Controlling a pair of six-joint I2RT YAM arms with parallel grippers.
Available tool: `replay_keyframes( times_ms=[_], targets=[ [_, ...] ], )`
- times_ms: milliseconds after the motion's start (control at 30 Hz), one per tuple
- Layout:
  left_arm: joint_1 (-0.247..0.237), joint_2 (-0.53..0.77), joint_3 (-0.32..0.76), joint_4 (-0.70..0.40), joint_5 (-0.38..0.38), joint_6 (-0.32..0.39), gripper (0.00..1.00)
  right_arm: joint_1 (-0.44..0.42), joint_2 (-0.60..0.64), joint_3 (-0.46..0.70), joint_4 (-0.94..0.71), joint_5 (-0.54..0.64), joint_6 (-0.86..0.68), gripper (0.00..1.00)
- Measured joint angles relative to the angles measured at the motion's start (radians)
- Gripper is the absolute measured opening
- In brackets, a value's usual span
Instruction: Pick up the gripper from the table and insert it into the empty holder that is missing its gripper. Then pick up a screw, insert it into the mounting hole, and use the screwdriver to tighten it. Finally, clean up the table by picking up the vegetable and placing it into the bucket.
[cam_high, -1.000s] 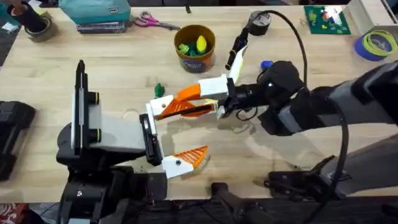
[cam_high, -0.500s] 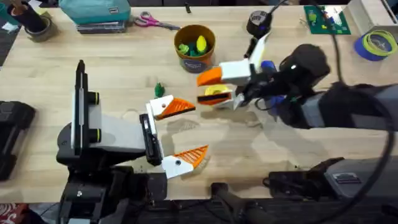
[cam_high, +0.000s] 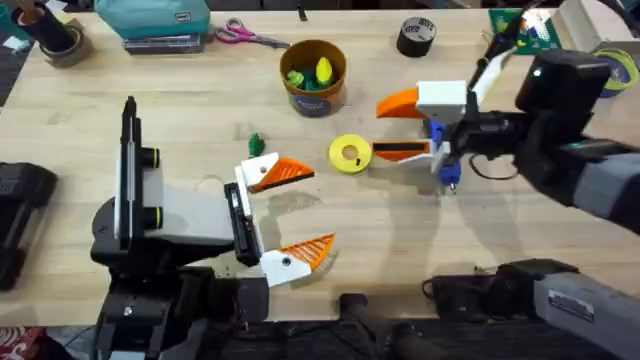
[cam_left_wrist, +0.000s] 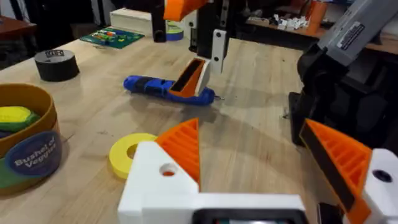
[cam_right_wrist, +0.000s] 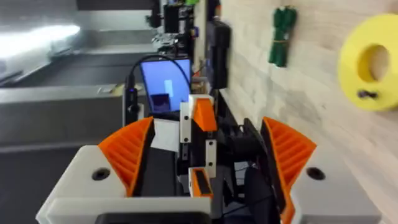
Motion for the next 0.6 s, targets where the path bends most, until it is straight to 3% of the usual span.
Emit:
replay_keyframes(
  times_ms=[300, 467, 600],
  targets=[
    [0.000, 0.000, 0.000, 0.000, 0.000, 0.000, 0.985, -0.068, -0.078, 0.225, -0.733, 0.130, -0.464, 0.996],
    [0.000, 0.000, 0.000, 0.000, 0.000, 0.000, 0.985, -0.075, -0.078, 0.419, -1.131, 0.343, -0.710, 0.996],
    [0.000, 0.000, 0.000, 0.000, 0.000, 0.000, 0.985, -0.076, -0.078, 0.572, -1.333, 0.517, -0.858, 0.996]
  ],
)
